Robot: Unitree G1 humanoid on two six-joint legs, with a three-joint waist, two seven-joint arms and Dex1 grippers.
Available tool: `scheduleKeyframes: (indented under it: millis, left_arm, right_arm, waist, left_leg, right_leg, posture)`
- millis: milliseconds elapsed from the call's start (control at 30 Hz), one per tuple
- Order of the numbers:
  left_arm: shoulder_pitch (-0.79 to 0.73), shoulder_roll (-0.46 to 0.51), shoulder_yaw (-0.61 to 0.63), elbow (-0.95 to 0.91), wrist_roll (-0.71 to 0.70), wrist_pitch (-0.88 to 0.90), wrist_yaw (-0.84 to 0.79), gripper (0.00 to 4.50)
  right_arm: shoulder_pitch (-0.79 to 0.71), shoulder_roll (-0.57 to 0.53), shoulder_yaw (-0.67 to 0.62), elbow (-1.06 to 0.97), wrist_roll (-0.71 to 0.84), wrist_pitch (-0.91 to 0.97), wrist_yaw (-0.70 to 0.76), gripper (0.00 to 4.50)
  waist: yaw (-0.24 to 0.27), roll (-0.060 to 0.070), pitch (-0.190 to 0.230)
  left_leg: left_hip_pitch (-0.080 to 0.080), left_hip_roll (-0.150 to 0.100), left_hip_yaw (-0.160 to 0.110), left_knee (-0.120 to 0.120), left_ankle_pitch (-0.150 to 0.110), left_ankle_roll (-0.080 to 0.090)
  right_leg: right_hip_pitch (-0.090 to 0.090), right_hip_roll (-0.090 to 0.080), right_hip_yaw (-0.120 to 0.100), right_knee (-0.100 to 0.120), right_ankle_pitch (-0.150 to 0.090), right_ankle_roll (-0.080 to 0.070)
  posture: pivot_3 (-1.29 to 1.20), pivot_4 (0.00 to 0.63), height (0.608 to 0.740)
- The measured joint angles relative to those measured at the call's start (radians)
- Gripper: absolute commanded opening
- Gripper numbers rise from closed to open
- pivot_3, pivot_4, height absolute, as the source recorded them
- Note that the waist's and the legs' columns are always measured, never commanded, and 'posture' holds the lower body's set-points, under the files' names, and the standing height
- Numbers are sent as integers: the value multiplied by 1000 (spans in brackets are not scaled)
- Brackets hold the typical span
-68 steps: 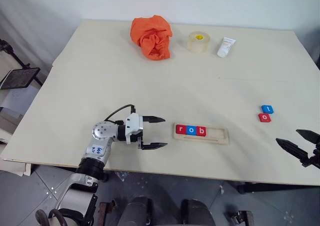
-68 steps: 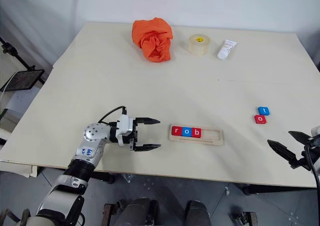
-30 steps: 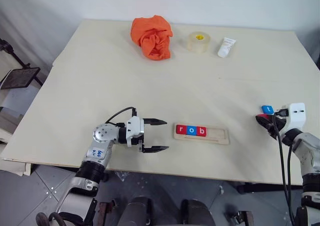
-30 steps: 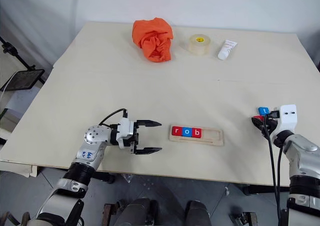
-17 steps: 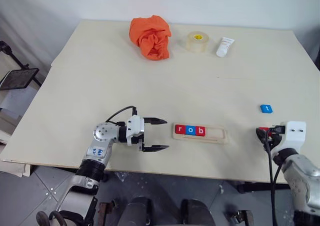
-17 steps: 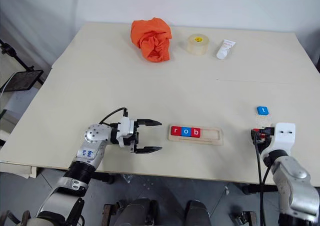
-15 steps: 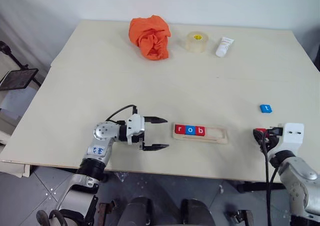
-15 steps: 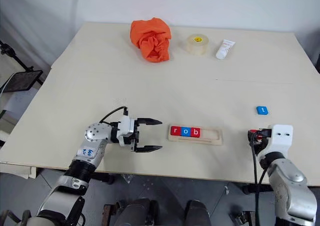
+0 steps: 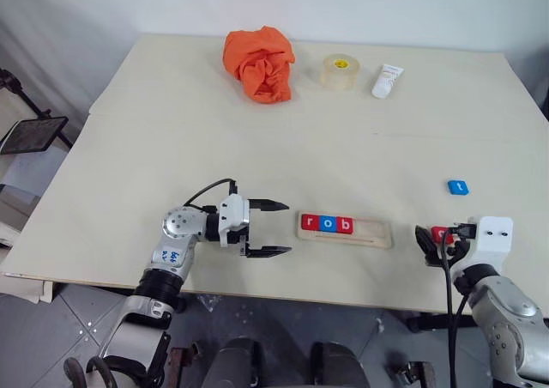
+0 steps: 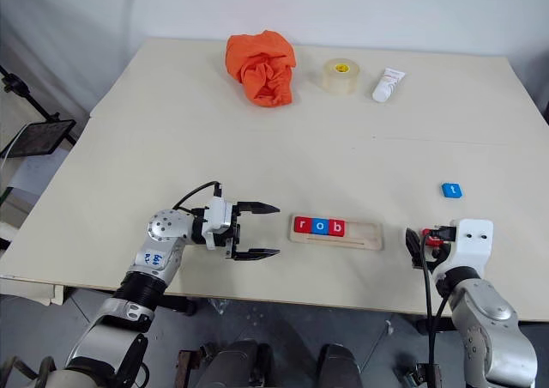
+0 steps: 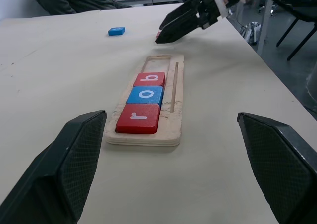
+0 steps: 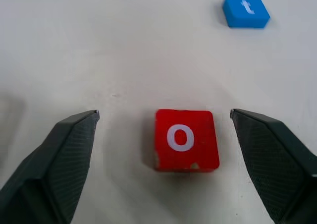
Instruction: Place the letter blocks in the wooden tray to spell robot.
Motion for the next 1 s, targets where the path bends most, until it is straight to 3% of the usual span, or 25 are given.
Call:
scheduleKeyframes:
  millis: [133, 267, 400, 533, 633, 933, 1000]
  left_arm:
    - [0, 1, 0, 0, 0, 0, 0, 4500]
    - [0, 0, 0, 0, 0, 0, 0, 4500]
    - [1, 0, 1, 0, 0, -3, 1, 4500]
    - [14, 2, 3, -7, -1, -6, 2, 4500]
    - [29, 7, 1, -17, -1, -7, 3, 4500]
    - [65, 26, 9, -62, -1, 1, 29, 4500]
    - [68, 29, 9, -79, -1, 3, 36, 4500]
  right_arm:
    - [39, -212, -6, -4, 29, -23, 214, 4493]
    - [39, -346, -6, 43, 51, -62, 398, 4493]
    - [-13, -509, 25, 185, 39, -139, 605, 4493]
    - [-130, -629, 147, 398, -30, -274, 791, 4493]
    - [-297, -670, 265, 605, -103, -374, 914, 4493]
    - [-545, -664, 475, 921, -257, -567, 1090, 4493]
    - [-573, -656, 494, 968, -279, -599, 1102, 4129]
  waist:
    - [0, 0, 0]
    - [0, 0, 0]
    - [0, -1, 0]
    - [-1, -1, 1]
    - [-4, -1, 1]
    - [-1, -1, 1]
    - [-1, -1, 1]
  left_leg:
    - [0, 1, 1, 0, 0, 0]
    - [0, 1, 1, 0, 0, 0]
    - [0, 1, 1, 0, 0, 1]
    - [0, 1, 1, 0, 0, 1]
    - [0, 1, 1, 1, 0, 0]
    - [-1, 1, -1, 2, 0, 0]
    - [-1, 1, -1, 2, 0, 0]
  right_leg:
    - [0, 0, 0, -1, 0, 0]
    - [1, 0, -1, -1, 0, 0]
    - [1, 0, -1, -2, 0, 0]
    - [1, 0, -1, -2, 0, 0]
    - [1, 0, -2, -3, 0, 0]
    - [1, -1, -5, -3, 0, 0]
    - [1, -1, -5, -3, 0, 0]
  posture:
    - [0, 150, 740]
    - [0, 150, 740]
    - [0, 150, 740]
    - [0, 150, 740]
    - [0, 150, 740]
    - [0, 150, 740]
    - [0, 150, 740]
